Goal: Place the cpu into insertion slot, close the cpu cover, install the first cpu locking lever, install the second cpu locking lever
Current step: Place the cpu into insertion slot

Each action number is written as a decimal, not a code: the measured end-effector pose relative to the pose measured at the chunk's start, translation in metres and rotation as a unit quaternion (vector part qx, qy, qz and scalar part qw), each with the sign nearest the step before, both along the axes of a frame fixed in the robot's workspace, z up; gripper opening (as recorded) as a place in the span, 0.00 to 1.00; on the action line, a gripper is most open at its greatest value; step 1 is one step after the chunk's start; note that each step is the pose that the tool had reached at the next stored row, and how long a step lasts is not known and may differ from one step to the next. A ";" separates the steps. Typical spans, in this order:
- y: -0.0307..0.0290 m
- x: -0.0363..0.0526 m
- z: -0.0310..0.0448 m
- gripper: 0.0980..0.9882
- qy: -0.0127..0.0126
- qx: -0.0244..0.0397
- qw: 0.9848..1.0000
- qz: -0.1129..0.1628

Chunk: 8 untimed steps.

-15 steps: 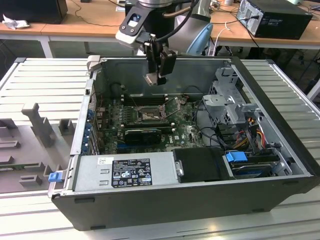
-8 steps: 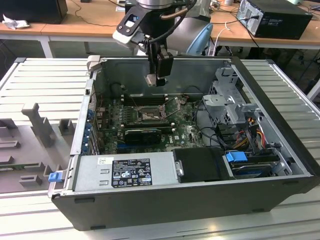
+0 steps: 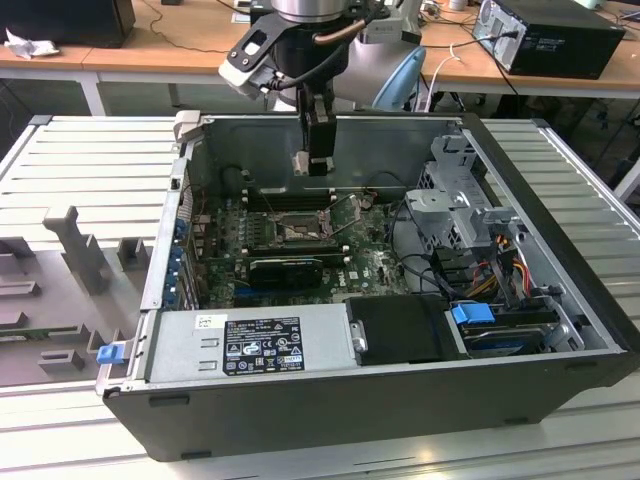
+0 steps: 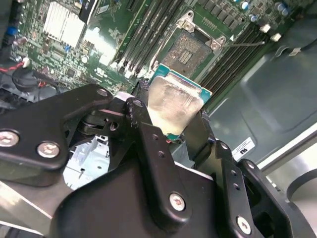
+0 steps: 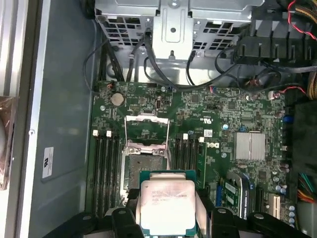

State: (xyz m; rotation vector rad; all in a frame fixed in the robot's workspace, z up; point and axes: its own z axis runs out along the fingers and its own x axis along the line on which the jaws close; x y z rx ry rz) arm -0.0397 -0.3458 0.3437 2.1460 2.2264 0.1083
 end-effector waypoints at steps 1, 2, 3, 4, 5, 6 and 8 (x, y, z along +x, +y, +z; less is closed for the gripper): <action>0.0000 0.0000 -0.0004 0.48 0.000 0.000 1.000 -0.001; 0.0000 0.0000 -0.0008 0.48 0.000 0.000 1.000 -0.001; 0.0000 0.0000 -0.0014 0.48 0.000 0.000 1.000 -0.001; 0.0000 0.0000 -0.0021 0.48 0.000 0.000 1.000 -0.001; 0.0000 0.0000 -0.0027 0.48 0.000 0.000 1.000 -0.001; 0.0000 0.0000 -0.0036 0.48 0.000 0.000 1.000 -0.001; 0.0000 0.0000 -0.0054 0.48 0.000 0.000 1.000 -0.001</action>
